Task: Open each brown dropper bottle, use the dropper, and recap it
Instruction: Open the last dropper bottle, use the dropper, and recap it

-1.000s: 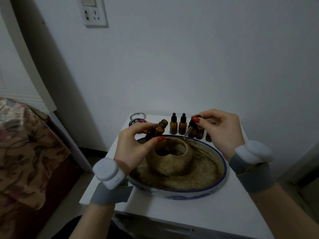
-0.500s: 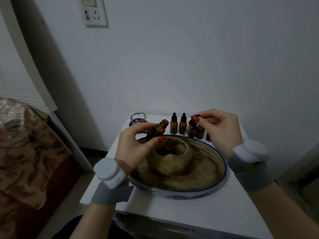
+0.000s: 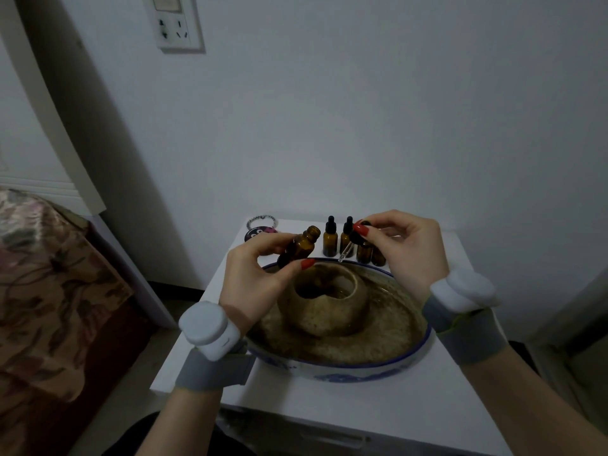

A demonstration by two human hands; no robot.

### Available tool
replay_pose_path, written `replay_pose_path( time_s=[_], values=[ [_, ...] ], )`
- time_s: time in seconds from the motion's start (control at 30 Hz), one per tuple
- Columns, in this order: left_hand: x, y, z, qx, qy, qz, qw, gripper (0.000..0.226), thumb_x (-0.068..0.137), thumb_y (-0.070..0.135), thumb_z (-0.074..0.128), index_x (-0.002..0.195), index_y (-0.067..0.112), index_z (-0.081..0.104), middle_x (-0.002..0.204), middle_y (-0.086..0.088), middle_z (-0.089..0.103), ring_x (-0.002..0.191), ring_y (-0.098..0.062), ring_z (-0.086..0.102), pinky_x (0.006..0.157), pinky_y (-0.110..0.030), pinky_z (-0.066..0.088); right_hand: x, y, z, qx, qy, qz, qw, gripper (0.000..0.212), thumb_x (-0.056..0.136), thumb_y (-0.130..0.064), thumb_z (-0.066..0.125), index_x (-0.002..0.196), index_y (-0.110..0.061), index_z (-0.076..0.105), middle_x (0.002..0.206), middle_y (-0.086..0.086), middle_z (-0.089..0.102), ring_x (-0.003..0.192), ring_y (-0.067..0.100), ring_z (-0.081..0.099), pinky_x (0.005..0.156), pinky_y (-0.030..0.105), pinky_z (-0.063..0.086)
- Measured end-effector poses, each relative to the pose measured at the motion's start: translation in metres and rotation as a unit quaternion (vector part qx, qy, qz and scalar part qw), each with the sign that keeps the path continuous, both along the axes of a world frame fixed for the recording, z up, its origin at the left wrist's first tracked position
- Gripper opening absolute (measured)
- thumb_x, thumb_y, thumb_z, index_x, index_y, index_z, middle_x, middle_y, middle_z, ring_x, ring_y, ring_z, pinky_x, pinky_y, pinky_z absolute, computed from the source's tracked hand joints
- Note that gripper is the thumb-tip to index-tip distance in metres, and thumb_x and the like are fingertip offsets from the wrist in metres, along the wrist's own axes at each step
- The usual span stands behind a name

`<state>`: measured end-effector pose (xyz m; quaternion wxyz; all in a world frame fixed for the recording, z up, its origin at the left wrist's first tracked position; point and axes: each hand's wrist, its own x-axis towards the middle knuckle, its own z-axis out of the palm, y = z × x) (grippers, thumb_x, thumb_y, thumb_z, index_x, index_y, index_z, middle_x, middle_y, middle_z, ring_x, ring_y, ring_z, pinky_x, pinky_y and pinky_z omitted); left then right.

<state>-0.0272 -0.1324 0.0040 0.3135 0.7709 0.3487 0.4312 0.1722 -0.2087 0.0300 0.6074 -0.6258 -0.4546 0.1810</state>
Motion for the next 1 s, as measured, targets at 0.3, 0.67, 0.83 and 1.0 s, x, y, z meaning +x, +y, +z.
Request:
replay_pose_path(
  time_s=[0.3, 0.67, 0.83, 1.0],
  values=[
    [-0.0033, 0.0024, -0.0023, 0.009, -0.003, 0.007, 1.0, 0.032, 0.073, 0.026, 0.081, 0.105, 0.027, 0.072, 0.097, 0.012, 0.071, 0.092, -0.006, 0.063, 0.086, -0.009, 0.044, -0.0054, 0.0008, -0.003, 0.015, -0.004, 0.004, 1.0, 0.008, 0.081, -0.01, 0.074, 0.081, -0.019, 0.073, 0.073, -0.007, 0.07, 0.059, -0.002, 0.062, 0.053, 0.013, 0.049],
    [-0.0021, 0.0016, -0.0012, 0.009, 0.002, -0.003, 1.0, 0.033, 0.074, 0.029, 0.077, 0.106, 0.026, 0.07, 0.1, 0.01, 0.07, 0.094, -0.006, 0.062, 0.086, -0.01, 0.044, -0.0046, 0.0, -0.0003, 0.011, 0.003, -0.011, 1.0, 0.009, 0.083, -0.008, 0.072, 0.087, -0.016, 0.075, 0.081, 0.0, 0.072, 0.075, 0.018, 0.066, 0.068, 0.03, 0.057],
    [-0.0015, 0.0016, -0.0013, 0.009, -0.004, 0.001, 1.0, 0.032, 0.074, 0.024, 0.079, 0.103, 0.033, 0.068, 0.097, 0.015, 0.069, 0.092, -0.006, 0.062, 0.085, -0.008, 0.044, -0.0046, -0.0001, 0.0007, 0.019, -0.002, -0.012, 1.0, 0.013, 0.083, -0.006, 0.071, 0.085, -0.018, 0.074, 0.08, 0.0, 0.072, 0.075, 0.018, 0.065, 0.07, 0.031, 0.056],
    [-0.0015, 0.0013, -0.0006, 0.009, -0.012, 0.002, 1.0, 0.033, 0.074, 0.022, 0.08, 0.1, 0.036, 0.067, 0.097, 0.016, 0.069, 0.091, -0.005, 0.062, 0.085, -0.009, 0.045, -0.0062, 0.0, 0.0021, 0.02, 0.0, -0.009, 1.0, 0.011, 0.083, -0.009, 0.072, 0.084, -0.02, 0.074, 0.08, -0.001, 0.072, 0.075, 0.02, 0.065, 0.07, 0.035, 0.057]
  ],
)
